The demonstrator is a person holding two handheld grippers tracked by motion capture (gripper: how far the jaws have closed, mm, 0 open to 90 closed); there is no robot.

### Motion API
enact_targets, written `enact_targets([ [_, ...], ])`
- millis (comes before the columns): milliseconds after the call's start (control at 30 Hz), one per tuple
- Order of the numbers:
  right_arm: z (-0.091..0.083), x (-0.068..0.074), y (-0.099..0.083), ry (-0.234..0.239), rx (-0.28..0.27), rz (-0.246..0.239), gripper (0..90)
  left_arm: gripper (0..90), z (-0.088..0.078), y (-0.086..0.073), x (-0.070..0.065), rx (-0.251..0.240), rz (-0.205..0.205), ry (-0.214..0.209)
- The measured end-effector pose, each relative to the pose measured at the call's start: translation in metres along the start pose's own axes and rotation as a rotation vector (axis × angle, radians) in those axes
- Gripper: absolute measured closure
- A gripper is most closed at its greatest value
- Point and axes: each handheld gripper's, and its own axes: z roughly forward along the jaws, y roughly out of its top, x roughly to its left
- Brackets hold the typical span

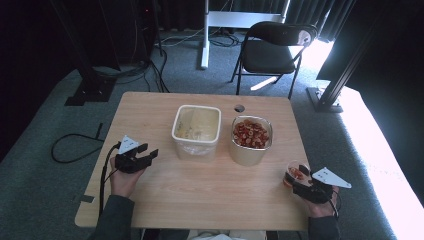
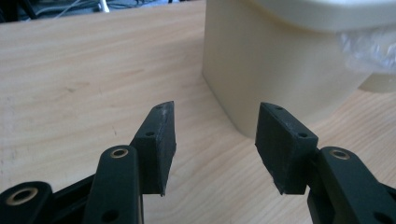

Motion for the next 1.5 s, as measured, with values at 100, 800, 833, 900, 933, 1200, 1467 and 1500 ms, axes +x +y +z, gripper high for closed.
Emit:
enact_targets([
  [100,-0.002,-0.005,0.012,-0.015,-0.013,-0.015,33.4,48.5,0.002,-0.007,0.0,0.007,-0.004,-0.001],
  [800,0.013,-0.039,0.076,-0.047,-0.093,-0.04,33.7,49.1,0.039,-0.034,-0.005,0.115,0.021,-0.026],
  [833,0.013,-0.039,0.078,-0.046,-0.094,-0.044,33.7,49.1,0.04,-0.034,-0.004,0.118,0.021,-0.025],
  [900,0.015,-0.038,0.084,-0.043,-0.095,-0.051,33.7,49.1,0.041,-0.035,-0.003,0.124,0.02,-0.021],
  [933,0.015,-0.038,0.086,-0.041,-0.094,-0.054,33.8,49.1,0.042,-0.036,-0.003,0.126,0.021,-0.021],
  [1200,0.02,-0.037,0.1,-0.016,-0.104,-0.042,33.7,49.1,0.046,-0.039,-0.001,0.143,0.015,-0.037],
  [1467,0.026,-0.031,0.111,-0.006,-0.108,-0.048,33.7,49.1,0.048,-0.041,-0.002,0.157,0.019,-0.039],
  [1500,0.027,-0.031,0.113,-0.004,-0.108,-0.05,33.7,49.1,0.048,-0.041,-0.002,0.162,0.02,-0.039],
])
